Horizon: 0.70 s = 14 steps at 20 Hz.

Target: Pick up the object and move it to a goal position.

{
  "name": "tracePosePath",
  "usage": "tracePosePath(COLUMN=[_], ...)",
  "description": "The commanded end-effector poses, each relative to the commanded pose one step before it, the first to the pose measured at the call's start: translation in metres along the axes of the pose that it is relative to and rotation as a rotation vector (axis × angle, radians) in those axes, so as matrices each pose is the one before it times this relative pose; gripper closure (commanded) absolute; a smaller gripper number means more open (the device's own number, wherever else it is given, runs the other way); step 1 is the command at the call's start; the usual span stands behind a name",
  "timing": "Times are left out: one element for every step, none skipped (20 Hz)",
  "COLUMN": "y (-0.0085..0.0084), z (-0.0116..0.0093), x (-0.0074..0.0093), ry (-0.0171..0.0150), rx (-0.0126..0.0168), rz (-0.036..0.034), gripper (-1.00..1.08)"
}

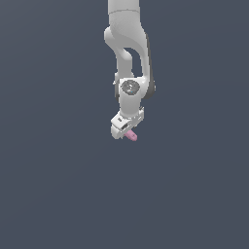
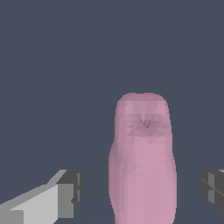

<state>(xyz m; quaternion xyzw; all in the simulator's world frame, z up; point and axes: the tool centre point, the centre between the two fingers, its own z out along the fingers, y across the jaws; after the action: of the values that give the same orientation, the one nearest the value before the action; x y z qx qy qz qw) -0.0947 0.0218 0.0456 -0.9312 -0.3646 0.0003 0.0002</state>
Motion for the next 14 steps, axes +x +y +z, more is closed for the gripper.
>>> tracePosePath(y=[0.00007,-0.00004,0.00014,0.00011,0.00007,0.00002,0.0,0.0,0.0,0.0,0.0,0.0,0.0,0.0], z=[0.00911,0.00236,0.00182,0.00129,0.00077,0.00025,0.0,0.0,0.0,0.0,0.0,0.0,0.0,0.0], x=[-0.00004,0.00014,0.0,0.00002,0.00002,0.00001,0.0,0.0,0.0,0.0,0.0,0.0,0.0,0.0], ry=[0.00037,-0.00006,0.0,0.0,0.0,0.0,0.0,0.0,0.0,0.0,0.0,0.0,0.0,0.0], rx=[-0.0004,-0.0001,0.0,0.0,0.0,0.0,0.0,0.0,0.0,0.0,0.0,0.0,0.0,0.0], rz=[-0.00085,-0.00047,0.0,0.0,0.0,0.0,0.0,0.0,0.0,0.0,0.0,0.0,0.0,0.0], gripper=[-0.92,-0.92,-0.92,-0.92,-0.92,-0.92,1.08,1.08,1.08,1.08,1.08,1.08,1.08,1.08])
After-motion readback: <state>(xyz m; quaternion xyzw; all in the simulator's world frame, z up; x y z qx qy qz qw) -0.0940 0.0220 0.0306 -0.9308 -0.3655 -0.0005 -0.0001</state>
